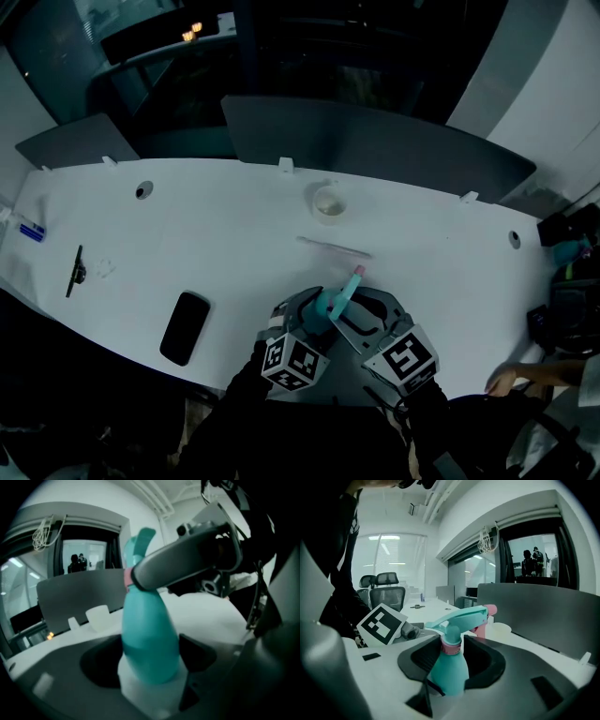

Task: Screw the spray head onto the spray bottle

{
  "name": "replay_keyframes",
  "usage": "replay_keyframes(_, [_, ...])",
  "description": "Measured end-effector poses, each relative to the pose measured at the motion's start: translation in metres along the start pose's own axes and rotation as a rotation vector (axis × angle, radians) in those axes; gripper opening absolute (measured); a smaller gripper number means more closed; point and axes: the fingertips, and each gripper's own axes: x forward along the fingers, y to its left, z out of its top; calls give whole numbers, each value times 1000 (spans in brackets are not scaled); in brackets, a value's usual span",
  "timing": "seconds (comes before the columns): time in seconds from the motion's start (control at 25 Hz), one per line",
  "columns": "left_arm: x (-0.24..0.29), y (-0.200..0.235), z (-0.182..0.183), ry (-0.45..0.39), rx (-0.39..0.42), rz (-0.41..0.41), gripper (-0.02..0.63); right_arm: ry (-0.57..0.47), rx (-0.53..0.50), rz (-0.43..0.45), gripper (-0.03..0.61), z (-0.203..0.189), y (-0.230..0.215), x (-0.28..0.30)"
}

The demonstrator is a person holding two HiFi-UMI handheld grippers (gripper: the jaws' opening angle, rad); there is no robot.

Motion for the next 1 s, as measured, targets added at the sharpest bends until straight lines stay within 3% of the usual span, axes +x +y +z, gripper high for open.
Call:
replay_keyframes(0.16, [0,1,0,-2,-4,1,379,-8,45,41,150,0,5,-1])
replay_keyframes(0.4, [1,0,1,-3,0,-6,379,-87,104,-13,150,12,-5,-8])
replay_keyframes(0.6, [1,0,2,-8,-5,-6,379,-90,83,-20,133,13,-5,-7])
replay_keyframes(0.68, [2,3,3,-10,-22,33,379,-73,62,-63,133,13,-6,-6])
replay_keyframes(0.84, [2,8,5,-36,-136,243,380,-88,55,-130,132,14,-7,-5])
replay_keyframes(0.88, [0,8,5,-57,-156,260,380,-91,64,-125,133,13,-7,-6])
replay_keyframes(0.92, [-2,7,6,-80,-159,241,380,-89,68,-114,133,12,-7,-6])
replay_keyframes(1.0, [-6,8,7,-115,-129,127,389,-75,68,-78,132,9,-7,-7])
